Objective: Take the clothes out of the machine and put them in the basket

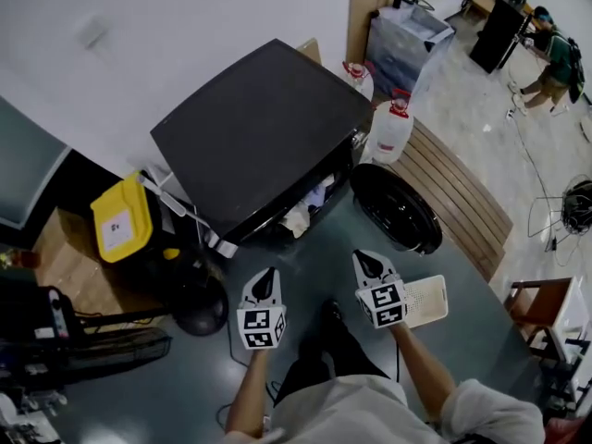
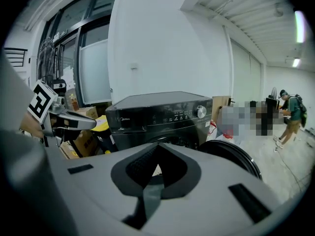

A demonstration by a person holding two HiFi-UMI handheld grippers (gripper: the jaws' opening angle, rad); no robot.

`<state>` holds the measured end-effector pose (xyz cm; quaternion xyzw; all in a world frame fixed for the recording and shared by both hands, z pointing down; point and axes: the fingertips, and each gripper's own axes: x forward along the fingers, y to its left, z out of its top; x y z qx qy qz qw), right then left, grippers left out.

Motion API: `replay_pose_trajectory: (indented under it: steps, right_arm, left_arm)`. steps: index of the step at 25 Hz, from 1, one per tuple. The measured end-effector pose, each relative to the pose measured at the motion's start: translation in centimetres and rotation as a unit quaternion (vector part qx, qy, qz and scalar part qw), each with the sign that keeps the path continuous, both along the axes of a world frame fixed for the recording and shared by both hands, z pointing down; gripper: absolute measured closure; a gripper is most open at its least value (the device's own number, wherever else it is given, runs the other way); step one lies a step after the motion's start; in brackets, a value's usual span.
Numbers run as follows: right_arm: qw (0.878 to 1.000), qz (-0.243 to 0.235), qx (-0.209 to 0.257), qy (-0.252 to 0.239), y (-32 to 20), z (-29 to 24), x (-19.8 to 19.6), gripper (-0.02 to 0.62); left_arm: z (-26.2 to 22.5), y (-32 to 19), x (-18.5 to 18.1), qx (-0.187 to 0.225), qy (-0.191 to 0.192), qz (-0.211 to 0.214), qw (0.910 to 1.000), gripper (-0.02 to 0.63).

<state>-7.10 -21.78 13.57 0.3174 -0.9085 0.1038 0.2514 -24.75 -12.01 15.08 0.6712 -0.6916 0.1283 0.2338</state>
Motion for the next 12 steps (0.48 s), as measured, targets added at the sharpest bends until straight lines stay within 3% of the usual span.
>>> replay_pose_trajectory:
  steps: [12]
  right_arm:
    - [1.0,0.008,0.007,-0.003,1.3,10.7,-2.8,0.572]
  left_arm:
    - [11.0,-0.1,-1.6,0.006,0.008,0.002,0.9999,0.581]
